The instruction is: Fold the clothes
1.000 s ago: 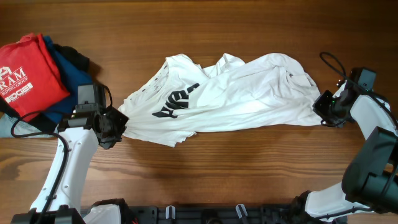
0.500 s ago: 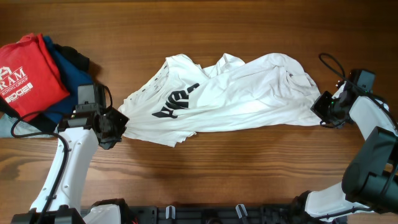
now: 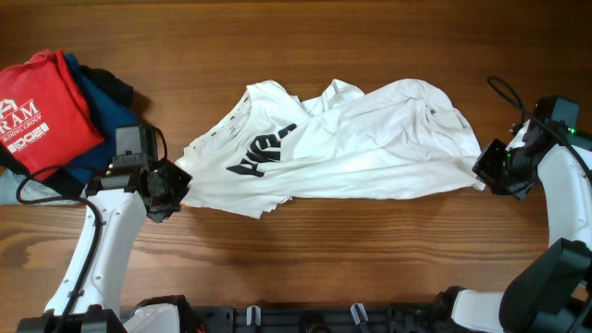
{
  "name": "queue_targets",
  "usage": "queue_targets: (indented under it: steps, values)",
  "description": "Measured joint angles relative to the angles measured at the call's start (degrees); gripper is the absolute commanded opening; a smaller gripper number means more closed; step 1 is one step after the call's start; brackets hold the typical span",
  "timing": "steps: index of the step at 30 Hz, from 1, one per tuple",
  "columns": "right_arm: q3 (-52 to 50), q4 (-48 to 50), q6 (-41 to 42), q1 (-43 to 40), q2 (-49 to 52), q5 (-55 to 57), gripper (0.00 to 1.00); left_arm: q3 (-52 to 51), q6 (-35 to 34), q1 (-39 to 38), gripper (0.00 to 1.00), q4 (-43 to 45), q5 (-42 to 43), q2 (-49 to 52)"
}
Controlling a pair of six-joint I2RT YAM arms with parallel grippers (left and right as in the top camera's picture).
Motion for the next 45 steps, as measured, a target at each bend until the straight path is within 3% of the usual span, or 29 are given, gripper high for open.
queue_targets:
  steps: [5, 7, 10, 12, 17, 27, 33, 37, 39, 45]
  values:
    - [0.0, 0.11, 0.26, -0.02, 0.0, 2.08, 0.04, 0.0, 0.17, 0.0, 0.64, -1.31, 0.0, 0.0]
    - [0.0, 0.31, 0.35, -0.02, 0.0, 2.27, 0.04, 0.0, 0.2, 0.0, 0.54, -5.22, -0.37, 0.0]
    - [0.0, 0.98, 0.35, -0.02, 0.0, 2.38, 0.04, -1.51, 0.22, 0.0, 0.52, -5.84, -0.48, -0.02]
    - [0.0, 1.29, 0.35, -0.02, 0.0, 2.47, 0.04, -4.52, 0.2, 0.02, 0.44, -4.7, -0.44, 0.0]
    - [0.0, 1.49, 0.35, -0.02, 0.0, 2.45, 0.04, -11.17, -0.02, 0.02, 0.46, 6.51, 1.38, -0.11]
    - [0.0, 1.44, 0.35, -0.02, 0.0, 2.45, 0.04, -13.66, -0.57, 0.0, 0.52, 16.44, 2.29, 0.94]
    - [0.0, 1.38, 0.35, 0.0, 0.0, 2.45, 0.04, -14.38, -1.25, 0.0, 0.36, 22.45, 3.45, 2.64]
    - [0.0, 1.36, 0.35, -0.02, 0.0, 2.45, 0.04, -14.4, -1.4, 0.0, 0.1, 24.74, 3.65, 2.64]
    - [0.0, 1.36, 0.35, -0.02, 0.0, 2.45, 0.04, -14.43, -1.51, 0.0, 0.04, 25.64, 3.67, 2.64]
    - [0.0, 1.36, 0.35, -0.02, 0.0, 2.43, 0.04, -14.43, -1.53, 0.0, 0.04, 26.88, 3.67, 2.64]
